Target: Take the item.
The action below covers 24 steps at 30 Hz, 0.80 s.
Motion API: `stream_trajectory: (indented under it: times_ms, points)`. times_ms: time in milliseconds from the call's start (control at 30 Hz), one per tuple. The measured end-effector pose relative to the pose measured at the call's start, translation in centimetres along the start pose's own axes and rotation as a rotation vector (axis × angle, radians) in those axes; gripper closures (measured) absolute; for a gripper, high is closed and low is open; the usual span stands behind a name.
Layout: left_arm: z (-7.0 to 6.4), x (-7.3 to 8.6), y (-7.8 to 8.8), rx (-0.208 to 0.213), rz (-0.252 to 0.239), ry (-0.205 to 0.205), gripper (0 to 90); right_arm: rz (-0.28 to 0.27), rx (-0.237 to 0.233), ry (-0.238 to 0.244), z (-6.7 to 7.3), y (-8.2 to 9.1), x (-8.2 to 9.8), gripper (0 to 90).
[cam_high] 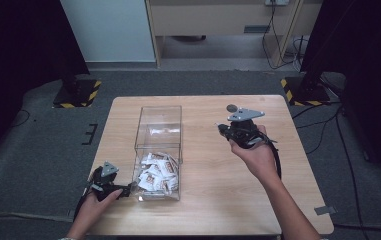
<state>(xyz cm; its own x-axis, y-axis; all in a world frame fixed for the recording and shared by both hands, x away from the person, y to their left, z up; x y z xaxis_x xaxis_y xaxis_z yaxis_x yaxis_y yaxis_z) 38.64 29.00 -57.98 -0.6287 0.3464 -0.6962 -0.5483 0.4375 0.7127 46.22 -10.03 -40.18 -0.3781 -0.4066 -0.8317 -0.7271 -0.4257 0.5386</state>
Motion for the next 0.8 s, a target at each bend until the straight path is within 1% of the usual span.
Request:
stream_trajectory:
  times_ms: [367, 500, 600, 800]
  points:
    - [0.0, 0.0, 0.0, 0.000, 0.001, 0.000, 0.0, 0.009, 0.028, -0.020, -1.7, -0.3, 0.8, 89.3]
    - [0.0, 0.0, 0.0, 0.000, 0.001, 0.000, 0.0, 0.022, 0.037, -0.026, -2.1, -0.5, 1.1, 89.3]
    - [0.0, 0.0, 0.0, 0.000, 0.000, 0.000, 0.0, 0.018, 0.043, -0.032, -2.3, -0.5, 1.1, 89.3]
    - [0.0, 0.0, 0.0, 0.000, 0.000, 0.000, 0.0, 0.021, 0.053, -0.027, -2.8, -0.6, 1.3, 89.3]
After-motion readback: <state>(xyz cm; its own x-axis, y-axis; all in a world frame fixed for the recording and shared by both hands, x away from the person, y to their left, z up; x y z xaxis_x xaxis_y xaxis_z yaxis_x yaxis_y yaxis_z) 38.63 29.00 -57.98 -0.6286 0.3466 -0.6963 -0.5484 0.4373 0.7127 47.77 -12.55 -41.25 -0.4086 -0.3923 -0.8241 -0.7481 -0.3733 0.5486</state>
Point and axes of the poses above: each handheld gripper's, and its own axes: y roughly backward along the jaws, x roughly out of its underside, z roughly to its left, the point moved 6 cm from there along -y, roughly forward along the jaws, and after that the axes turned 7 degrees about x, right-handed, at the moved point
